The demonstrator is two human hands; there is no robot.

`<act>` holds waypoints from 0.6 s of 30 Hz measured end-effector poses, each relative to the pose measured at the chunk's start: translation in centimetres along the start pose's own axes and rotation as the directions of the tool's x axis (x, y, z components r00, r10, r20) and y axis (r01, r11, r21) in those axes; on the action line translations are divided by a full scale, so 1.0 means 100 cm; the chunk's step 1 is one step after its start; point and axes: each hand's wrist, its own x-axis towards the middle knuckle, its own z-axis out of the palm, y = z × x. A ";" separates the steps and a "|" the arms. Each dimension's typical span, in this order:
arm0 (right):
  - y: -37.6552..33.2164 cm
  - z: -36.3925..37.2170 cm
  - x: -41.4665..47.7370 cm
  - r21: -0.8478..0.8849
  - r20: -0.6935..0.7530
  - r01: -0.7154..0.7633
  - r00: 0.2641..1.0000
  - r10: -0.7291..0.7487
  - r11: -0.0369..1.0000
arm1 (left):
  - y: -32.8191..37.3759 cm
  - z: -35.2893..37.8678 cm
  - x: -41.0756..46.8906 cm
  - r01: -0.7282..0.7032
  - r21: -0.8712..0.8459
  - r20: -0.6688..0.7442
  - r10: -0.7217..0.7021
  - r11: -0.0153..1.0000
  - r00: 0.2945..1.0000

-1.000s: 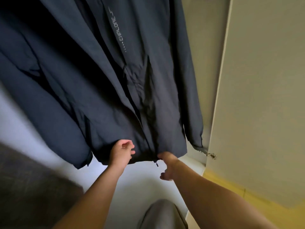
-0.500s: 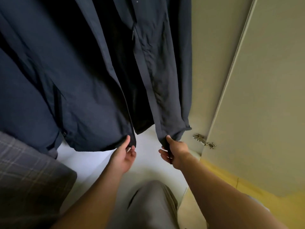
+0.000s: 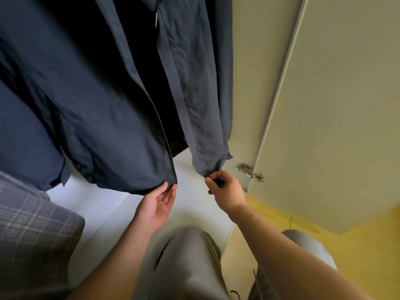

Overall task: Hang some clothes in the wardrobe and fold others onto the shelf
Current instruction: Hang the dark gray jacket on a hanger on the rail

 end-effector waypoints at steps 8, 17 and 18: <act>0.016 -0.003 0.004 -0.036 -0.212 -0.092 0.974 0.083 0.995 | -0.018 0.001 -0.006 -0.061 0.198 0.042 0.053 0.978 0.998; 0.012 0.002 -0.010 0.112 0.024 -0.209 0.978 0.207 0.972 | -0.034 0.034 -0.012 -0.408 0.735 0.298 0.284 0.541 0.912; 0.011 0.003 -0.012 0.116 0.047 -0.210 0.977 0.206 0.971 | -0.036 0.037 -0.012 -0.433 0.764 0.327 0.292 0.477 0.899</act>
